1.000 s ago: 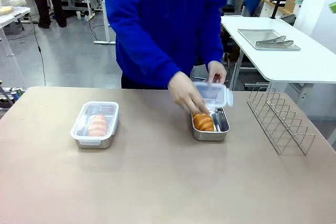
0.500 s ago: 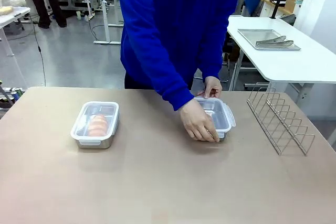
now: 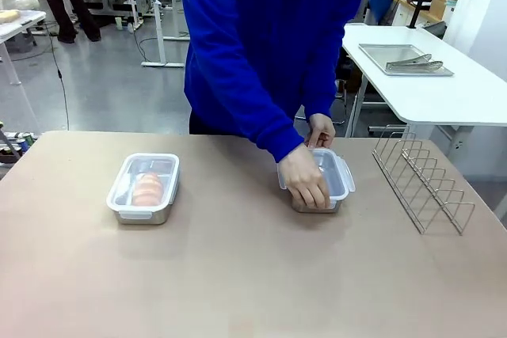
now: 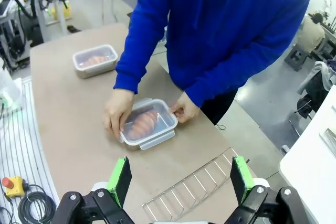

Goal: Place the bread in airtight containers.
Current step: Release when the human grabs the Airtight Container lid.

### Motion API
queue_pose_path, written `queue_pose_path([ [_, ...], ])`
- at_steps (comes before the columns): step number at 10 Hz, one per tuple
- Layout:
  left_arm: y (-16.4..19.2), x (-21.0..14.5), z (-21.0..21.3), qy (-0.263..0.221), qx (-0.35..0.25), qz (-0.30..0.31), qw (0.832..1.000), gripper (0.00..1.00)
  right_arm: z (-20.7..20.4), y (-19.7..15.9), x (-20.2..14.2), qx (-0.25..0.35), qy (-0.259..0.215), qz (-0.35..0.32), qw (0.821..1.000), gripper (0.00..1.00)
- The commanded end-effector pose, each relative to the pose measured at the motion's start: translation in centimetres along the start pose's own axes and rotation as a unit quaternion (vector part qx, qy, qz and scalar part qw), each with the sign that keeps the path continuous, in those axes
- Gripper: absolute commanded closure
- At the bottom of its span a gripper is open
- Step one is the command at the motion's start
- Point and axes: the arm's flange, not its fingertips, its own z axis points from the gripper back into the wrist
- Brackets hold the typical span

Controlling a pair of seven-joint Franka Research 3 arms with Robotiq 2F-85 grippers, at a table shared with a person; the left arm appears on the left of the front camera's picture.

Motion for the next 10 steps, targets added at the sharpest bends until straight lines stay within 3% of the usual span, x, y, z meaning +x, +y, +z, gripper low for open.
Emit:
queue_pose_path([
  [1,-0.13,-0.02,0.03,-0.003,-0.003,-0.008,1.0,0.0,0.02,-0.01,0.22,0.003,-0.008,0.002,1.0,0.0],
  [10,-0.13,-0.02,0.03,-0.003,-0.003,-0.008,1.0,0.0,0.02,-0.01,0.22,0.003,-0.008,0.002,1.0,0.0],
])
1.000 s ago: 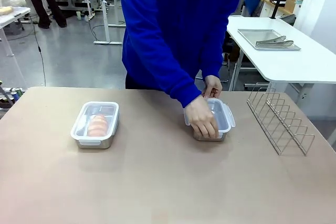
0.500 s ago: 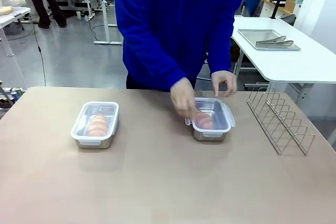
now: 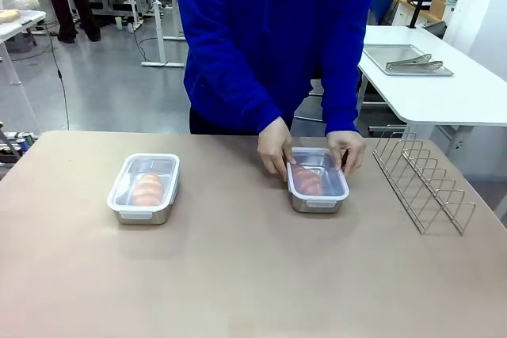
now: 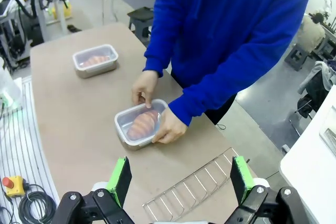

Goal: Place the bread in airtight containers.
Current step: Release when the human grabs the Airtight Container lid.

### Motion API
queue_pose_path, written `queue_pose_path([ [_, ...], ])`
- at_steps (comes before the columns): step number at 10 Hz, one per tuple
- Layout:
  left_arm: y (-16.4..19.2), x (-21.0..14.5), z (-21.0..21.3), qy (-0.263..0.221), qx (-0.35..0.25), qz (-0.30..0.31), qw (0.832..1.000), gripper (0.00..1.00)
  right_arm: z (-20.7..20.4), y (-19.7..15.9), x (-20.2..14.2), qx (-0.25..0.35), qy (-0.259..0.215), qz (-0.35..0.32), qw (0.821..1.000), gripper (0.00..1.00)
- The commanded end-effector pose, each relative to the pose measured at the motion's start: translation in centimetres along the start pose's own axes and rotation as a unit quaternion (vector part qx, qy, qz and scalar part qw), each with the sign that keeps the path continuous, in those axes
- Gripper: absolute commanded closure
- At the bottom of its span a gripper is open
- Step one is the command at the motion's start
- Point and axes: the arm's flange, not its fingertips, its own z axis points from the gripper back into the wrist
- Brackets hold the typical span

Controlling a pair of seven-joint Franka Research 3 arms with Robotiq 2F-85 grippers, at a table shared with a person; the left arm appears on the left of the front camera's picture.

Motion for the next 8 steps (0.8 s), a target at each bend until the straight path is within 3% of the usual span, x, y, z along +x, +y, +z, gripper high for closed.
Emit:
queue_pose_path([
  [1,-0.13,-0.02,0.03,-0.003,-0.003,-0.008,1.0,0.0,0.01,-0.05,0.24,0.002,-0.009,0.002,1.0,0.0],
  [8,-0.13,-0.02,0.03,-0.003,-0.003,-0.008,1.0,0.0,0.01,-0.05,0.24,0.002,-0.009,0.002,1.0,0.0],
])
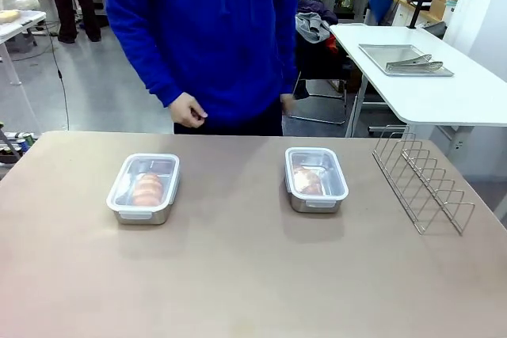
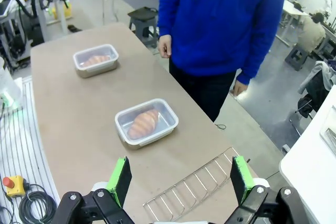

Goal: Place the bread in airtight containers.
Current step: Release when the human grabs the Airtight Container lid.

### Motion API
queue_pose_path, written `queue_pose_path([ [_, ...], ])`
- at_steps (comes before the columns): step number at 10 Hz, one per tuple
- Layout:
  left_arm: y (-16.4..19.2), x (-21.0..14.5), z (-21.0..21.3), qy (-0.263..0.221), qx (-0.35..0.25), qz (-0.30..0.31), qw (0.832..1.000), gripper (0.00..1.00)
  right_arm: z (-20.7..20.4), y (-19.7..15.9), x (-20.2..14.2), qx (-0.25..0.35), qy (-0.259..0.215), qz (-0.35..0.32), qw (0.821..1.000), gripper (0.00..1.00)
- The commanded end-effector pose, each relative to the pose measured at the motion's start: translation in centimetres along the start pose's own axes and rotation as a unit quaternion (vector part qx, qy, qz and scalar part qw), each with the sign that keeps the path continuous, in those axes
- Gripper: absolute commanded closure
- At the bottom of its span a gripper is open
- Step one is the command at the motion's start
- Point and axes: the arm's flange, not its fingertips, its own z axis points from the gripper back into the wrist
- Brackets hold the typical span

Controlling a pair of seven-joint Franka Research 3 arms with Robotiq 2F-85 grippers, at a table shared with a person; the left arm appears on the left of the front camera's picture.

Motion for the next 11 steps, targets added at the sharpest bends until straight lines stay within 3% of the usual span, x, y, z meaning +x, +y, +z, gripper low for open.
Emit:
queue_pose_path([
  [1,-0.13,-0.02,0.03,-0.003,-0.003,-0.008,1.0,0.0,-0.02,-0.07,0.28,0.001,-0.009,0.003,1.0,0.0],
  [11,-0.13,-0.02,0.03,-0.003,-0.003,-0.008,1.0,0.0,-0.02,-0.07,0.28,0.001,-0.009,0.003,1.0,0.0],
])
